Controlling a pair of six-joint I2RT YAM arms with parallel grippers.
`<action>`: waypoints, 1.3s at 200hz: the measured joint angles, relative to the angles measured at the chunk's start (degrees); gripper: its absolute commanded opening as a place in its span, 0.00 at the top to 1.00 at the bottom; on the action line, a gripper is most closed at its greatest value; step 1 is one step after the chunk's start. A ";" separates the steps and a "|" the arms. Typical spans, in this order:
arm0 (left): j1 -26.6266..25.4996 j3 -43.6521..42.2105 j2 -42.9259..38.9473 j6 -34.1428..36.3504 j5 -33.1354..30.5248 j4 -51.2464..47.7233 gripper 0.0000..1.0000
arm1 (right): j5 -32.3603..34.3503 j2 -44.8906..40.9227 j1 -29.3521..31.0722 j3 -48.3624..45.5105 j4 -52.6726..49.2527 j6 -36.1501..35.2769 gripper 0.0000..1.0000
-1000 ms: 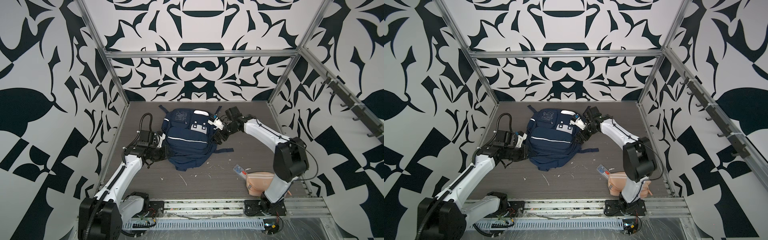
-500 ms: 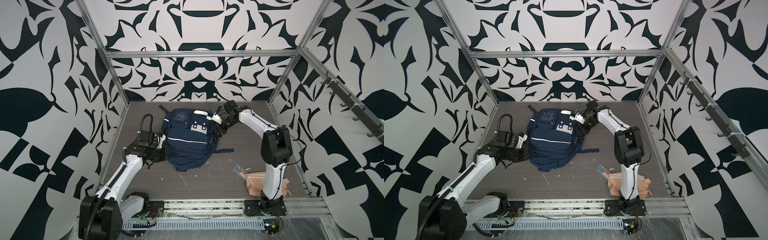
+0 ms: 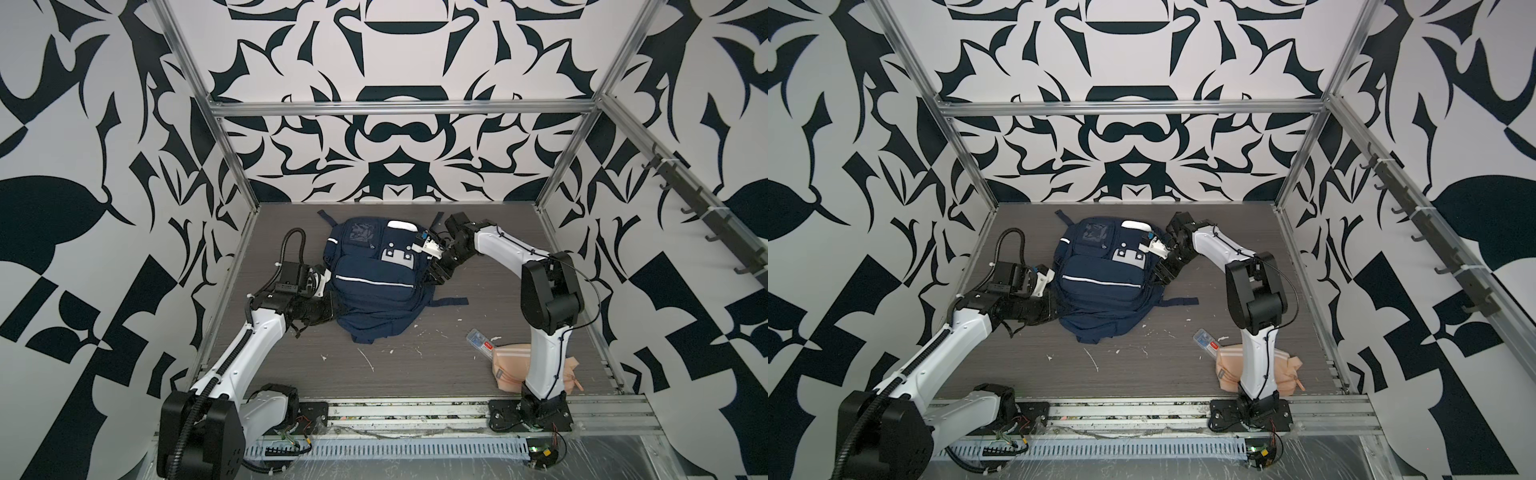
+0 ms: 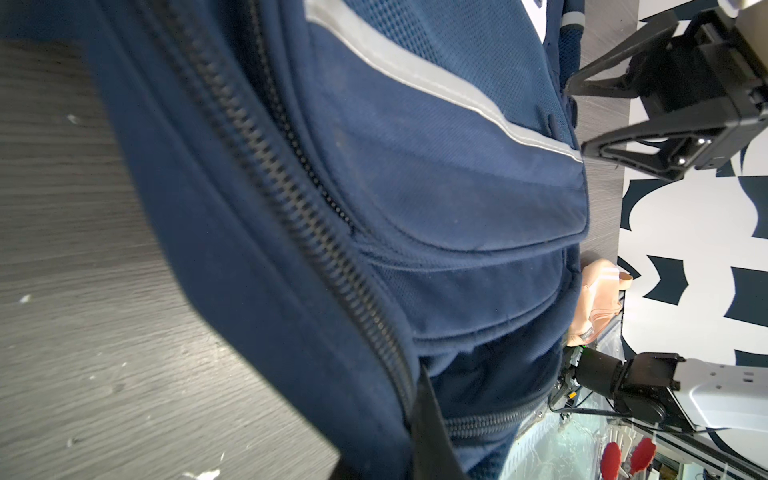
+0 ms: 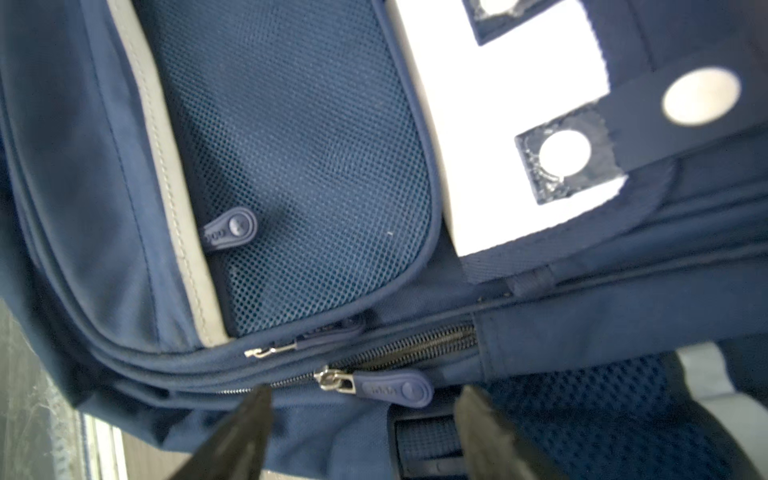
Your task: Pack the student bag
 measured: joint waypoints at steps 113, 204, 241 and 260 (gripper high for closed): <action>0.09 -1.07 -1.14 -1.97 0.00 0.68 1.00 | 2.05 0.85 3.80 -1.53 1.64 0.35 0.62; 0.09 -2.49 -1.14 -3.04 -0.02 1.95 1.00 | 4.55 -0.07 3.93 -3.58 2.97 0.13 0.85; 0.09 -2.58 -1.07 -3.26 0.20 2.19 1.00 | 7.87 -1.07 4.02 -4.20 3.06 1.46 0.82; 0.09 -2.58 -1.07 -3.28 0.24 2.27 1.00 | 9.14 -2.97 4.07 -6.14 4.48 2.32 0.83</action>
